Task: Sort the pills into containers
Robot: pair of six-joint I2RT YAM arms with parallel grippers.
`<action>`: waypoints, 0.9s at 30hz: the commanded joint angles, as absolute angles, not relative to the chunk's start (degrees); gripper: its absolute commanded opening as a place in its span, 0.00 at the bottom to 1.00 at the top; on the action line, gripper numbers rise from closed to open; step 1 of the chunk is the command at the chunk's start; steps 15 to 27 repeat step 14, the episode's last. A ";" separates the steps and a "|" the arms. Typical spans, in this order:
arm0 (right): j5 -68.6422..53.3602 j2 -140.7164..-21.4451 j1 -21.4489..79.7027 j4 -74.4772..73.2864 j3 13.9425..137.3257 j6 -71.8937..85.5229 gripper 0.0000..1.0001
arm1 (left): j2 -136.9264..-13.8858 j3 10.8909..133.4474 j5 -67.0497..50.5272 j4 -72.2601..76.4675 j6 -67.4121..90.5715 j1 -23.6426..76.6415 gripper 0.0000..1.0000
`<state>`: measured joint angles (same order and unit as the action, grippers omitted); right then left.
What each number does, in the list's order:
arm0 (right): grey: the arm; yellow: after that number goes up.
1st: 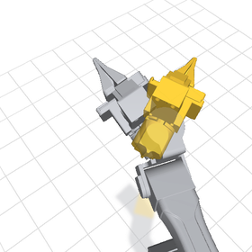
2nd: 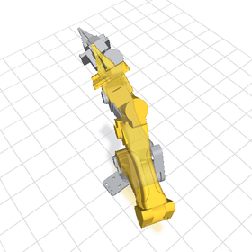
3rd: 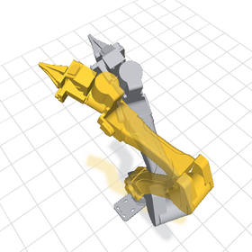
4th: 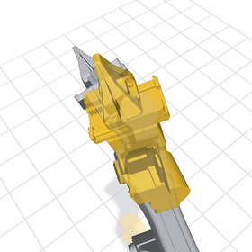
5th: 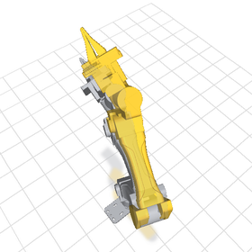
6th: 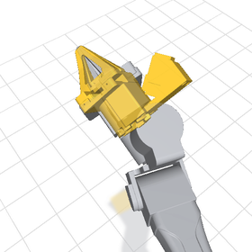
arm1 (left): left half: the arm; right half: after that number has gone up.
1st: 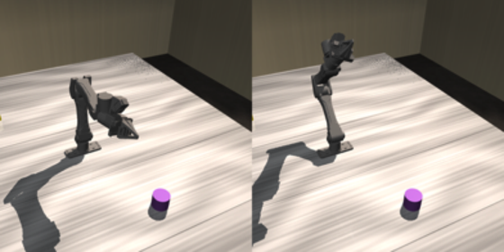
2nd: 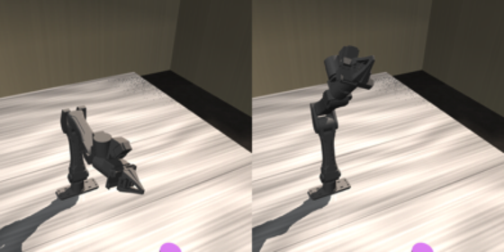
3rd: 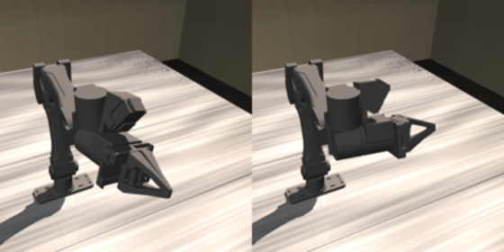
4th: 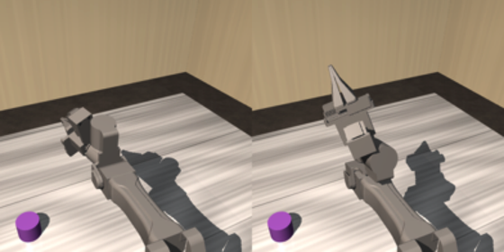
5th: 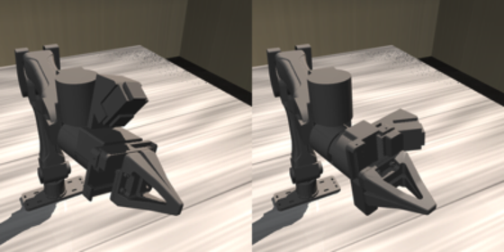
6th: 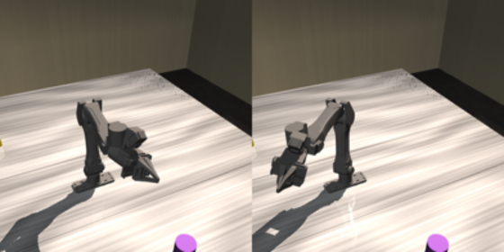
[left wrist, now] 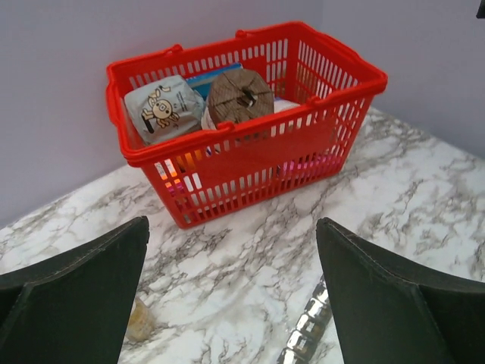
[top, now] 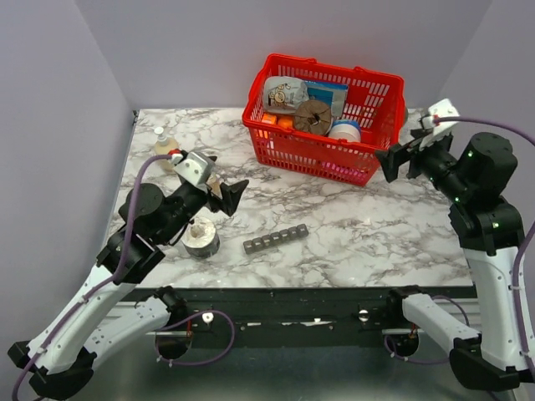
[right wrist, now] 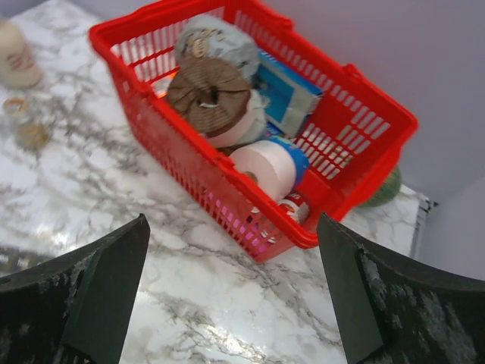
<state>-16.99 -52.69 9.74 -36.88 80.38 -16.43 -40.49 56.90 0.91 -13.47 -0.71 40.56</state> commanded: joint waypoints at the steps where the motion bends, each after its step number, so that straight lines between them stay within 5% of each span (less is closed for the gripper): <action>1: -3.71 -50.89 6.51 -32.61 83.14 -3.78 1.00 | -39.64 60.82 5.89 -18.80 3.96 40.34 0.99; 27: -3.69 -49.39 0.97 -32.26 84.20 -2.73 1.00 | -37.62 60.73 4.40 -19.69 2.11 40.34 0.99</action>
